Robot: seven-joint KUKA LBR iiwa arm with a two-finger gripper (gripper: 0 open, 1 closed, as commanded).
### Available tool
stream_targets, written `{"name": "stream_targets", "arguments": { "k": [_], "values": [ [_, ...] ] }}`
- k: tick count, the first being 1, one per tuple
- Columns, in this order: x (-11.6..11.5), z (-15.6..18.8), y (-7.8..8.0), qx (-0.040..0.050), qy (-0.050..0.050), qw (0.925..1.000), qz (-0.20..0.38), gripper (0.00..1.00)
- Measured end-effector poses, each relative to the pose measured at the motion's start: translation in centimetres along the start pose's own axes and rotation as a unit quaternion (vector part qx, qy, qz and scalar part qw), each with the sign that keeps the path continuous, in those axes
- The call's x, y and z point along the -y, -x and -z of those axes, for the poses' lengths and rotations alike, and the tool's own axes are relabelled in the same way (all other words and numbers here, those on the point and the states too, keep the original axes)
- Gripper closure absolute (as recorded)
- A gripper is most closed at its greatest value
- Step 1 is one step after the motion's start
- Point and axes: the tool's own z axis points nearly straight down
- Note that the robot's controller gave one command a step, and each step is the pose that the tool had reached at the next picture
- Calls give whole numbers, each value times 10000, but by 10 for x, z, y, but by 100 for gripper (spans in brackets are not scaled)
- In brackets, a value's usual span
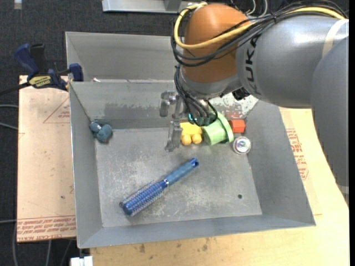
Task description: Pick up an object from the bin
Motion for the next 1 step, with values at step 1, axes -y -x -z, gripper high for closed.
{"name": "stream_targets", "arguments": {
  "k": [1],
  "values": [
    [-3, -119, -62, 2, -3, 9589, 2836, 0]
  ]
}}
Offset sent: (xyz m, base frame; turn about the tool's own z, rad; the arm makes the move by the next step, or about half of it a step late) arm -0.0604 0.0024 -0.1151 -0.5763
